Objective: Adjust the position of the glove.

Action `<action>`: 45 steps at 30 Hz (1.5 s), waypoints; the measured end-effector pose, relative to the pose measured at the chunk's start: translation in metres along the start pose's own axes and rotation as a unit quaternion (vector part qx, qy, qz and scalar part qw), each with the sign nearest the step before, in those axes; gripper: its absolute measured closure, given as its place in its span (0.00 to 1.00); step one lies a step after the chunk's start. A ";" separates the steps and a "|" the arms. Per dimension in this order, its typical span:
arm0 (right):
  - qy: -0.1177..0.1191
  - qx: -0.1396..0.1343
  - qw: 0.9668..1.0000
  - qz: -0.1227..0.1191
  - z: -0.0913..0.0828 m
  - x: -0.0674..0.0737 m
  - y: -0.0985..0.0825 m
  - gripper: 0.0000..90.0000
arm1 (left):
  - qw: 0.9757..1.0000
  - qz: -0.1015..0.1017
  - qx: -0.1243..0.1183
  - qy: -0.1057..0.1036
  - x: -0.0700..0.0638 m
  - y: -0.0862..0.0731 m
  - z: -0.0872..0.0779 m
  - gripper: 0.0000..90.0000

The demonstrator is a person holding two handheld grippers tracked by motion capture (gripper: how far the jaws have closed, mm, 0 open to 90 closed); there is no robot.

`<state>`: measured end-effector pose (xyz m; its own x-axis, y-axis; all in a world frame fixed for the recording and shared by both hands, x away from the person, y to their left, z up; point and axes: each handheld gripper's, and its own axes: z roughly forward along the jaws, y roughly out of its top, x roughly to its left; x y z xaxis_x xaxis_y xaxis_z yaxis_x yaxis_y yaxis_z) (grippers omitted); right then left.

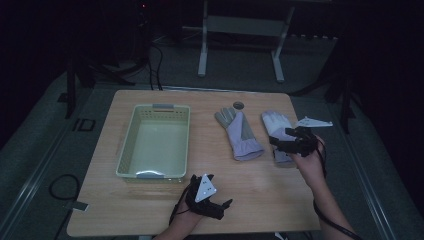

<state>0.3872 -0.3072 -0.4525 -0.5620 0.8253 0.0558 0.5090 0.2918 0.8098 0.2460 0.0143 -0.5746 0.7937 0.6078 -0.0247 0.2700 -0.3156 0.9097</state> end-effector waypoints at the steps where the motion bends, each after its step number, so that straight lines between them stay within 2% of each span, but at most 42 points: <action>1: 0.001 -0.001 1.000 -0.003 0.003 0.001 0.001 0.23 | 1.000 0.000 0.000 0.000 0.000 0.000 0.000 0.01; 10: 0.016 0.011 1.000 -0.005 0.035 0.014 0.009 0.25 | 1.000 0.000 -0.001 -0.002 0.000 0.000 0.000 0.01; 14: 0.025 0.018 0.999 -0.010 0.052 0.019 0.009 0.30 | 1.000 0.000 -0.001 -0.003 0.000 0.000 0.000 0.01; 21: 0.024 0.037 0.999 -0.015 0.081 0.023 0.007 0.37 | 1.000 0.002 0.000 -0.004 0.000 0.000 0.000 0.01; 22: 0.024 0.037 0.999 -0.015 0.081 0.023 0.007 0.37 | 1.000 0.002 0.000 -0.004 0.000 0.000 0.000 0.01; 24: 0.021 0.040 0.999 -0.013 0.091 0.023 0.007 0.40 | 1.000 0.000 -0.001 -0.006 0.000 0.000 0.000 0.01; 26: 0.029 0.040 0.999 -0.004 0.096 0.023 0.006 0.40 | 1.000 0.001 -0.001 -0.005 0.000 0.000 0.000 0.01; 30: 0.017 0.047 0.999 -0.008 0.106 0.022 0.005 0.42 | 1.000 0.001 -0.001 -0.006 0.000 0.000 0.000 0.01; 34: 0.010 0.059 0.998 -0.001 0.116 0.018 0.004 0.42 | 1.000 0.000 0.000 -0.006 0.000 0.000 0.000 0.01; 43: -0.003 0.083 0.996 0.014 0.135 0.014 -0.003 0.52 | 1.000 -0.007 0.000 -0.009 0.001 0.000 0.000 0.01; 45: -0.005 0.086 0.996 0.010 0.138 0.015 -0.007 0.52 | 1.000 -0.004 0.000 -0.009 0.001 0.000 0.000 0.01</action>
<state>0.4657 -0.2301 -0.5379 -0.5451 0.8359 0.0640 0.6248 0.3541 0.6958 0.2465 0.0149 -0.5746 0.8006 0.5979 -0.0400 0.2769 -0.3100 0.9095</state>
